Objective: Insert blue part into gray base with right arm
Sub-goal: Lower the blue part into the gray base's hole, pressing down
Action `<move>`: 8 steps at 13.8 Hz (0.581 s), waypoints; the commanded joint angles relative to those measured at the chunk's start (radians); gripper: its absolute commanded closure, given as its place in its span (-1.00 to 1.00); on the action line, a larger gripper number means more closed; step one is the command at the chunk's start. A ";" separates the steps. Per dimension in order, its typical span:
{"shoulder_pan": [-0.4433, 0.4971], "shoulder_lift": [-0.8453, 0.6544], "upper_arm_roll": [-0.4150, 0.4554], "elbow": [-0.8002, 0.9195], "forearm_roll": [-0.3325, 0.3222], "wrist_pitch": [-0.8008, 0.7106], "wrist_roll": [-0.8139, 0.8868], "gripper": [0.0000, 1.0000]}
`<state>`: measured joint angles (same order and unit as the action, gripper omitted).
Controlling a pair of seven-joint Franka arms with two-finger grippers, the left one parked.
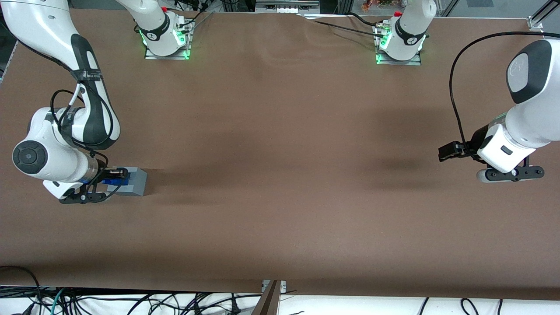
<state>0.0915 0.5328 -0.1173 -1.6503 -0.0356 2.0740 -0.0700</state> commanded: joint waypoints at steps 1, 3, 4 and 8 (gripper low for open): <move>-0.013 0.000 0.015 -0.006 0.014 0.024 0.010 0.58; -0.015 0.001 0.015 -0.006 0.014 0.029 0.009 0.58; -0.015 0.003 0.015 -0.006 0.014 0.029 0.009 0.58; -0.016 0.009 0.013 -0.008 0.014 0.029 0.009 0.58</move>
<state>0.0913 0.5402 -0.1173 -1.6502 -0.0339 2.0915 -0.0684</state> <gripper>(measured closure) 0.498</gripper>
